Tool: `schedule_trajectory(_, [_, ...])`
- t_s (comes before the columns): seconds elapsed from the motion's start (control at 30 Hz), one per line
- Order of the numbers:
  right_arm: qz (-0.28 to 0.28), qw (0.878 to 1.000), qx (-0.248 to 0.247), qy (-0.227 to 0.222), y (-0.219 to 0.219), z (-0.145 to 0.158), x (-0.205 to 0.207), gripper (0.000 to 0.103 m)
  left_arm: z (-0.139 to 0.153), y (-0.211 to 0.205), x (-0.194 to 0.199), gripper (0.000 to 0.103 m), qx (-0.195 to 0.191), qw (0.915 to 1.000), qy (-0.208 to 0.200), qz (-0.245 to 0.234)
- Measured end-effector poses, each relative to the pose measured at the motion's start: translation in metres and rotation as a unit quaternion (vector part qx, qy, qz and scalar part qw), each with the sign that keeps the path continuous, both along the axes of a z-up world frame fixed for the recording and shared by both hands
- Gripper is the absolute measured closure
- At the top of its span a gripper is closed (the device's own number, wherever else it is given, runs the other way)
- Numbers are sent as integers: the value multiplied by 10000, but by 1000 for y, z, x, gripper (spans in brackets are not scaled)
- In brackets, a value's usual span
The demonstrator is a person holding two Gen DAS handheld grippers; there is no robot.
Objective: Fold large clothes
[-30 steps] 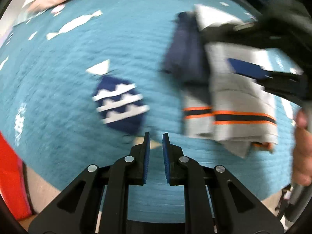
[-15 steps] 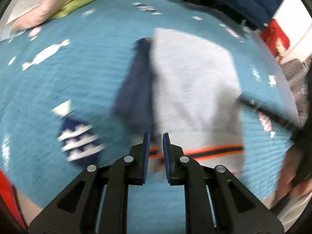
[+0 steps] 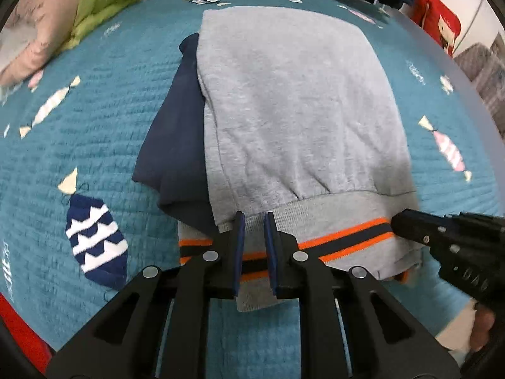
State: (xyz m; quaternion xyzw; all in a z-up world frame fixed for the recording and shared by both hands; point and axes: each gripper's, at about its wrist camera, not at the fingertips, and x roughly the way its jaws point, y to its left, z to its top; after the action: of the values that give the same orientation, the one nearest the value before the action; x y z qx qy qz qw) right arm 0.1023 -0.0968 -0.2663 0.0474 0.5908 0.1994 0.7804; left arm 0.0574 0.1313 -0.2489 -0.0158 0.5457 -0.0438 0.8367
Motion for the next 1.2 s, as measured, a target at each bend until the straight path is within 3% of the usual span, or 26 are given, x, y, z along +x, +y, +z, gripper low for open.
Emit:
schedule_trajectory(0.1, [20,9995,181,264,-3,4,8,93,6,3,5,88,-63,9999,98,63])
schedule_trajectory(0.13, [-52,9990,285,347,-6,14,10,87,16,3,5,88,-14,9998,109,151])
schedule_trajectory(0.27, [-28,9981,605,-95,-7,55,24,87,61,0,11,87,49,9986,-469,258])
schedule_trajectory(0.33, [-15,9979,597,-245,2,61,41,87,68,1,23,86,-123,9974,-655,277])
schedule_trajectory(0.5, [-157,9983,446,-332,19,53,80,87,37,7,75,83,-48,9978,-298,596])
schedule_trajectory(0.53, [-62,9993,292,-212,29,40,93,87,23,13,83,82,71,9970,-152,751])
schedule_trajectory(0.6, [17,9998,91,166,44,6,110,88,-3,25,92,77,-109,9962,-33,862])
schedule_trajectory(0.63, [-4,9997,86,244,46,-3,117,89,-1,27,90,77,-85,9968,-86,790])
schedule_trajectory(0.7, [113,9996,51,253,45,4,117,89,7,22,92,77,81,9977,-24,670])
schedule_trajectory(0.8, [81,9996,85,238,38,16,115,88,22,21,98,76,14,9971,80,763])
schedule_trajectory(0.9, [-107,9995,284,-28,26,39,115,87,47,14,106,76,-36,9977,-129,671])
schedule_trajectory(1.0, [-74,9994,280,-162,27,41,129,87,64,2,121,76,-210,9982,-349,447])
schedule_trajectory(1.1, [-94,9998,179,13,40,12,150,89,47,-10,143,75,-54,9994,-201,290])
schedule_trajectory(1.17, [10,9999,131,-98,43,9,152,90,15,-14,161,75,150,9995,66,261])
schedule_trajectory(1.2, [54,9999,126,-106,43,12,151,89,7,-13,164,73,209,9995,-18,216])
